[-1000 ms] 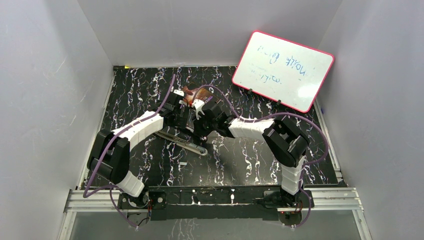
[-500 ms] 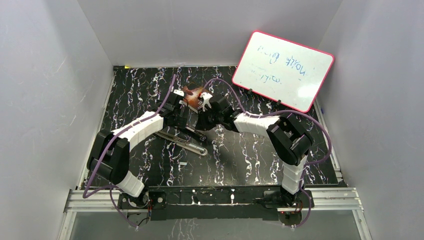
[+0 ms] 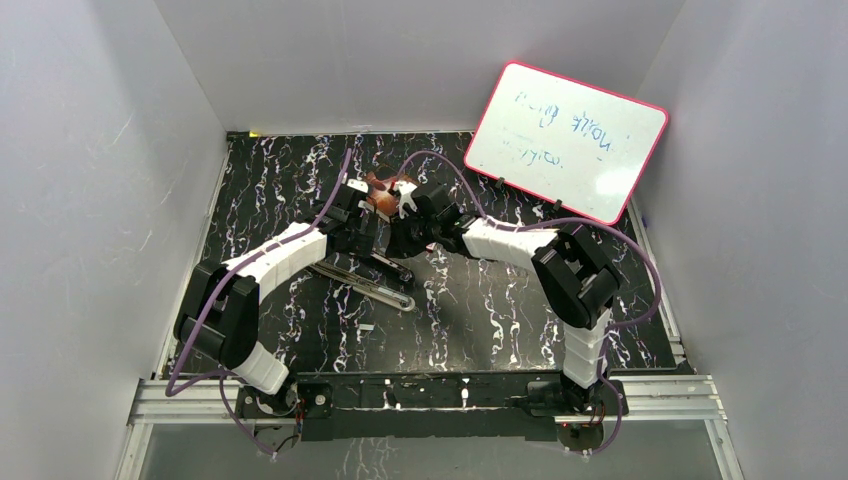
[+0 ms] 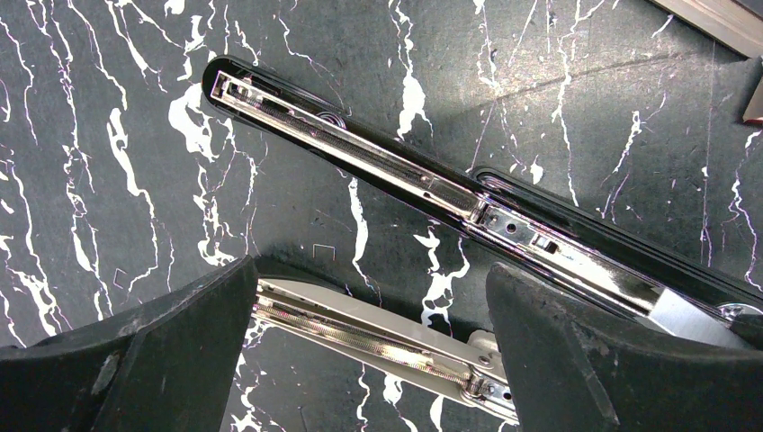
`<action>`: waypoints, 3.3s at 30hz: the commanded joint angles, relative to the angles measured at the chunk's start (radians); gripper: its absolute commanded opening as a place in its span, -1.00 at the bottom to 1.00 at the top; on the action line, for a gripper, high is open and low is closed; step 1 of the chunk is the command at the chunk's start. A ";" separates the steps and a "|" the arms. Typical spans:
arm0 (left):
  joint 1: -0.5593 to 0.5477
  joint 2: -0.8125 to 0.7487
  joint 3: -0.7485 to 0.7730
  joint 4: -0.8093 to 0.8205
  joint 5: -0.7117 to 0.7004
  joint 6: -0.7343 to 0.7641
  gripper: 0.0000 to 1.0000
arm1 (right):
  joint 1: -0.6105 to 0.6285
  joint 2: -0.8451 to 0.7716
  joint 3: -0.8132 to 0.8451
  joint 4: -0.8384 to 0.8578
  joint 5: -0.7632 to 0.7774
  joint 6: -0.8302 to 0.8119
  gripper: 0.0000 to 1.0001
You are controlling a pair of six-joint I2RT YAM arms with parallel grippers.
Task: Load the staples into the stapler
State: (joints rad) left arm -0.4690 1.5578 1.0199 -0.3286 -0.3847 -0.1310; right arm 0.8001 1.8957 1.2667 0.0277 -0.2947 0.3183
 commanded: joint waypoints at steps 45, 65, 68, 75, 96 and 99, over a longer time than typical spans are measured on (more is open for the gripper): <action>-0.011 -0.056 -0.014 -0.003 -0.026 0.010 0.96 | 0.004 0.069 0.097 -0.115 0.027 -0.020 -1.00; -0.012 -0.059 -0.013 -0.001 -0.029 0.011 0.96 | 0.005 0.017 0.108 -0.116 0.044 -0.065 -1.00; -0.013 -0.061 -0.015 -0.001 -0.032 0.011 0.96 | 0.005 -0.001 0.083 -0.121 0.087 -0.094 -1.00; -0.018 -0.063 -0.017 0.002 -0.041 0.014 0.96 | 0.004 -0.226 -0.279 0.295 0.369 -0.266 -1.00; -0.027 -0.051 -0.011 -0.003 -0.037 0.014 0.96 | 0.033 -0.198 -0.982 1.293 0.352 -0.287 -0.77; -0.027 -0.048 -0.013 -0.002 -0.040 0.016 0.96 | 0.036 -0.163 -1.006 1.340 0.355 -0.296 -0.67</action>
State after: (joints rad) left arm -0.4915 1.5429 1.0080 -0.3210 -0.4072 -0.1230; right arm 0.8268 1.6970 0.2890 1.1488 0.0467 0.0566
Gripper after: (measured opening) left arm 0.981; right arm 0.227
